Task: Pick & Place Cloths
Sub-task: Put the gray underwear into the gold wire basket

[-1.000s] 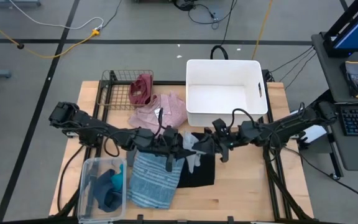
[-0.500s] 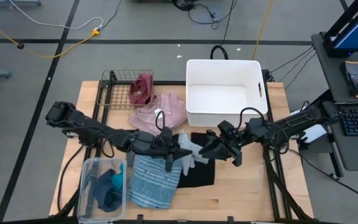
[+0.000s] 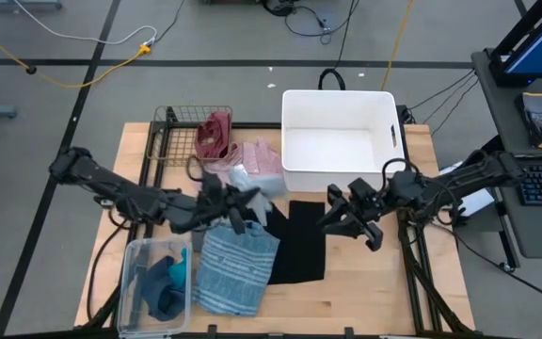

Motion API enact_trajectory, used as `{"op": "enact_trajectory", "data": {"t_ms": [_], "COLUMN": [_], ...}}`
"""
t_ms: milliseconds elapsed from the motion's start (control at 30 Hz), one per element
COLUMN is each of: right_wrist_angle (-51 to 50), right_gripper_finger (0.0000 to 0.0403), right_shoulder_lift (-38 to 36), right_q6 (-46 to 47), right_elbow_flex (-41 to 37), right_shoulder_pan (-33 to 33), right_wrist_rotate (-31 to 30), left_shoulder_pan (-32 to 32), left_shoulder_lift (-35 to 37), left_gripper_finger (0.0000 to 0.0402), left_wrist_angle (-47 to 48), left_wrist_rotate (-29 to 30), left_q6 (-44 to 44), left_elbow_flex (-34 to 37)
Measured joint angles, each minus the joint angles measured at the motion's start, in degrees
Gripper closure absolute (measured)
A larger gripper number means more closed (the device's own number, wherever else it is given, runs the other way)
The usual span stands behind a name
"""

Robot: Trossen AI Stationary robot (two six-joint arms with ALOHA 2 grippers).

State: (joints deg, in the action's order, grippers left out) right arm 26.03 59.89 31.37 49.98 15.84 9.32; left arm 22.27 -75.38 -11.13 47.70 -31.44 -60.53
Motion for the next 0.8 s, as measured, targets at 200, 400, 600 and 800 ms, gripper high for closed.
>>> {"op": "enact_trajectory", "data": {"t_ms": [200, 400, 600, 800], "right_wrist_angle": [-1.5, -2.2, -3.8, -4.0], "right_gripper_finger": [0.0316, 0.0316, 0.0316, 0.0316], "right_shoulder_lift": [-1.8, -2.6, -3.7, -5.0], "right_q6": [-4.2, -10.6, -18.1, -19.0], "right_elbow_flex": [0.0, 0.0, 0.0, 0.0], "right_shoulder_pan": [0.0, -1.3, -5.7, -11.9], "right_wrist_rotate": [0.0, 0.0, -0.4, -0.5], "left_shoulder_pan": [-1.4, -7.8, -19.0, -32.2], "left_shoulder_lift": [4.7, 9.2, 11.8, 11.6], "left_gripper_finger": [0.0401, 0.0401, 0.0401, 0.0401], "left_wrist_angle": [2.4, 6.8, 15.4, 24.6], "left_wrist_rotate": [13.8, 19.8, 19.8, 10.6], "left_q6": [9.2, 18.6, 22.8, 22.5], "left_elbow_flex": [0.0, 0.0, 0.0, 0.0]}}
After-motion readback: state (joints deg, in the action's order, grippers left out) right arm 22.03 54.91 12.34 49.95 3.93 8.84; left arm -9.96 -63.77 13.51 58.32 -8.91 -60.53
